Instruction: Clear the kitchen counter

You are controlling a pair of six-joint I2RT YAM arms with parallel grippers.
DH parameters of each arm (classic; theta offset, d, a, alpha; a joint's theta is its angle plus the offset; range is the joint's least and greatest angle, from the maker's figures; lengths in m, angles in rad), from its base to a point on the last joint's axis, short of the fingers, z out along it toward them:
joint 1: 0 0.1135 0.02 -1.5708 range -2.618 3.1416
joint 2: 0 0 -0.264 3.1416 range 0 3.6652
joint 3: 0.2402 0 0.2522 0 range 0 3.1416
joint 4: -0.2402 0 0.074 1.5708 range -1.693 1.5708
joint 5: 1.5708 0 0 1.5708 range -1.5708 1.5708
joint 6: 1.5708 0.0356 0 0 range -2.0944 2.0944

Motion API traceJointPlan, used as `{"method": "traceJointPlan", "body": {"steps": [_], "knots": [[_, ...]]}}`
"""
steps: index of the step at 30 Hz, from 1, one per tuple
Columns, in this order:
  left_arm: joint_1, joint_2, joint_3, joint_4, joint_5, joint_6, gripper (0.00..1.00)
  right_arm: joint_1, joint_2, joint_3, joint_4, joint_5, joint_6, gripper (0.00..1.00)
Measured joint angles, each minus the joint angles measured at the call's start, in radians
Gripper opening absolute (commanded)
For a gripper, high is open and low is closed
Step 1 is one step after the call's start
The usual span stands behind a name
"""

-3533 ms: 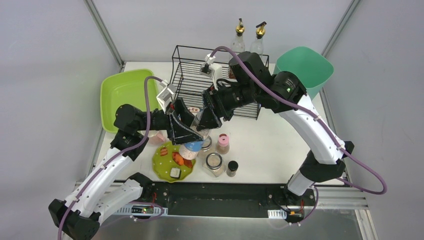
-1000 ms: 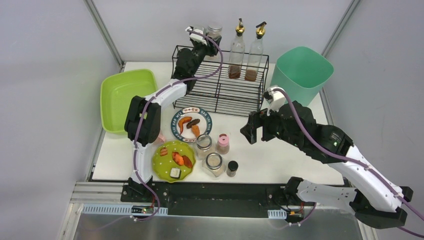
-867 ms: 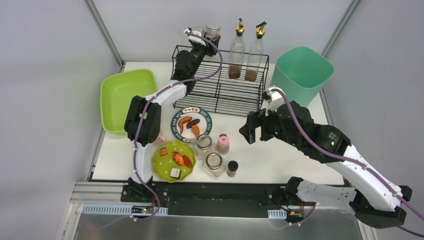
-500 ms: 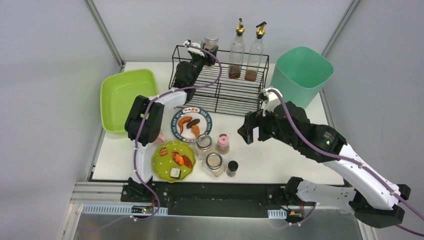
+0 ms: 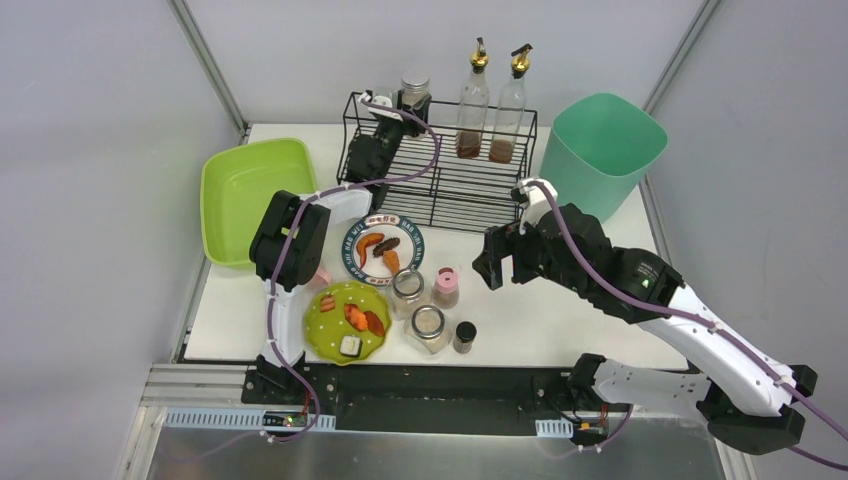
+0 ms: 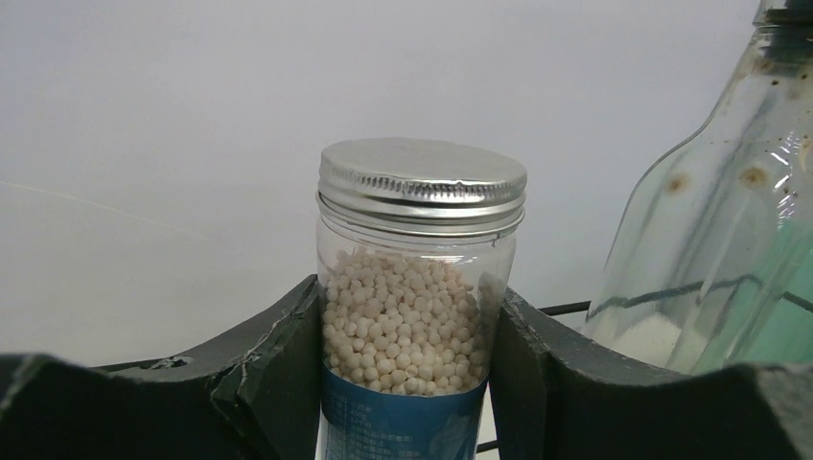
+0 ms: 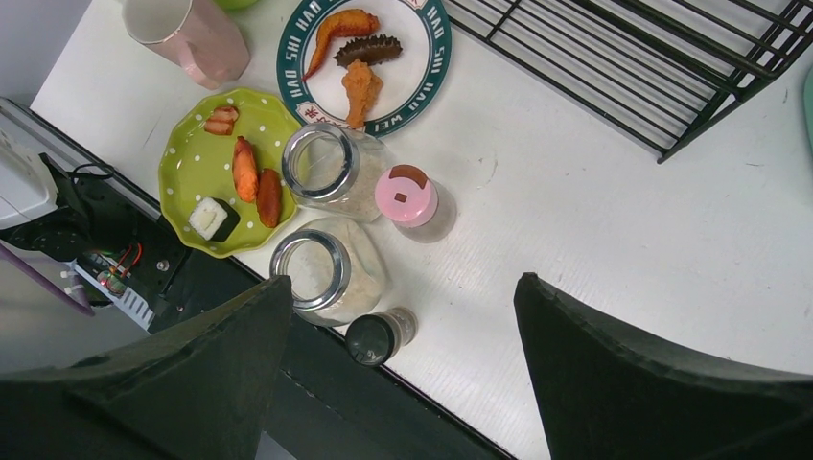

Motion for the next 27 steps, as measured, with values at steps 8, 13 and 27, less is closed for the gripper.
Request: {"method": "traceJointPlan", "body": {"steps": [8,13,27], "knots": [[-0.001,0.0,-0.024,0.053,-0.004,0.002,0.62,0.0,0.0,-0.008,0.005,0.001,0.0,0.9],[-0.01,0.0,-0.031,0.068,-0.005,0.006,0.62,0.0,-0.001,-0.009,0.006,0.002,0.0,0.9],[-0.021,-0.002,-0.043,0.083,-0.004,0.019,0.66,0.0,-0.009,-0.037,0.024,0.003,0.001,0.9]]}}
